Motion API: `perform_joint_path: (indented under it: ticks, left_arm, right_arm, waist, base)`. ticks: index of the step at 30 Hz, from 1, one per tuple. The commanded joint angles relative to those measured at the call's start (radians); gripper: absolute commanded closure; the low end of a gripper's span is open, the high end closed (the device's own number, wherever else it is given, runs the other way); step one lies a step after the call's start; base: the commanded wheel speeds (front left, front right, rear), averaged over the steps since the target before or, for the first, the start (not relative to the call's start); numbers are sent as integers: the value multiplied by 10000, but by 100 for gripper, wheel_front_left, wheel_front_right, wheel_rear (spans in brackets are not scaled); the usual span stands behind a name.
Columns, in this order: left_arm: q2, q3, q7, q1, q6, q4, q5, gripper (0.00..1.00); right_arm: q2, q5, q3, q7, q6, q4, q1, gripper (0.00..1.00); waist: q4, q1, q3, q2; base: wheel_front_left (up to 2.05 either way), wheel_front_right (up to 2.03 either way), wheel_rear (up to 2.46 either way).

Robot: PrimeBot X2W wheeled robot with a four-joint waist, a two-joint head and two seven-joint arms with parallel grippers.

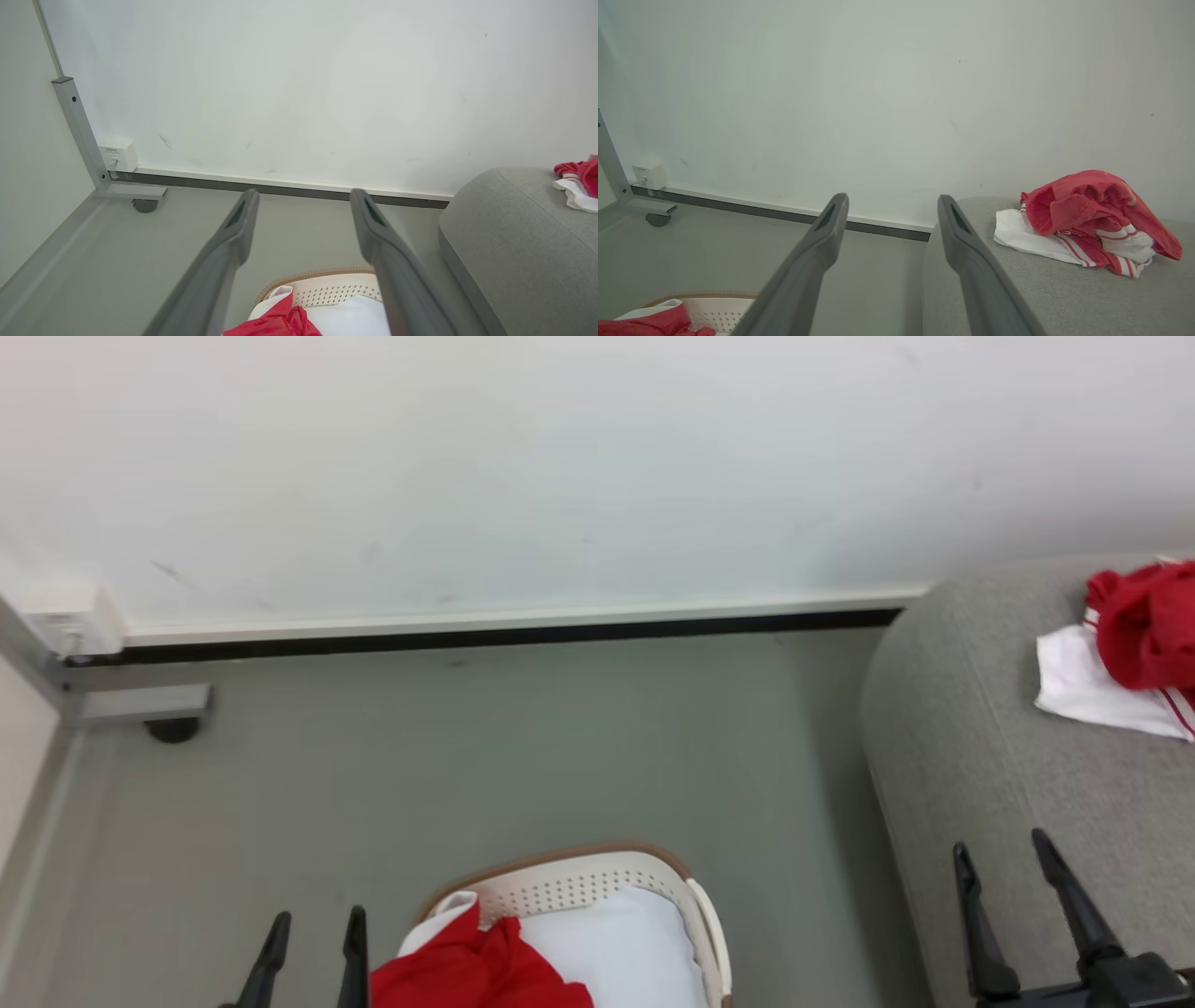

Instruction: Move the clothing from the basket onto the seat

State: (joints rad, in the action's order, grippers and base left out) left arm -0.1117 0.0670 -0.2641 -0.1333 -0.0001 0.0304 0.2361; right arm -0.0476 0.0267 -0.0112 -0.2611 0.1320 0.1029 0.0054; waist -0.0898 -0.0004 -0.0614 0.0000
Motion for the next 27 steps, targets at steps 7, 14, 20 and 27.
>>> perform_joint_path:
  ticks: [7, 14, 20, 27]
  left_arm:
    - [287, -566, -5, -354, -502, 119, -457, 0]
    - [452, -879, -5, -72, -802, 314, -731, 0]
    - [263, -782, -5, 856, -906, 1554, -1133, 0]
    - [-246, -197, 761, 2666, -954, 3541, -1790, 0]
  right_arm:
    - [-22, 594, 417, -14, -25, 275, 340, 0]
    - [-21, 605, 802, -14, -25, 336, -88, 0]
    - [-17, 566, 1224, -14, -25, 310, -746, 0]
    - [-15, 884, 1567, -14, -25, 195, -1480, 0]
  waist:
    - [501, 4, 406, 0]
    - [132, 4, 16, 0]
    - [-312, 4, -1024, 0]
    - [-636, 4, -2388, 0]
  base:
    - [0, 0, 0]
    - [0, 0, 0]
    - [0, 0, 0]
    - [0, 0, 0]
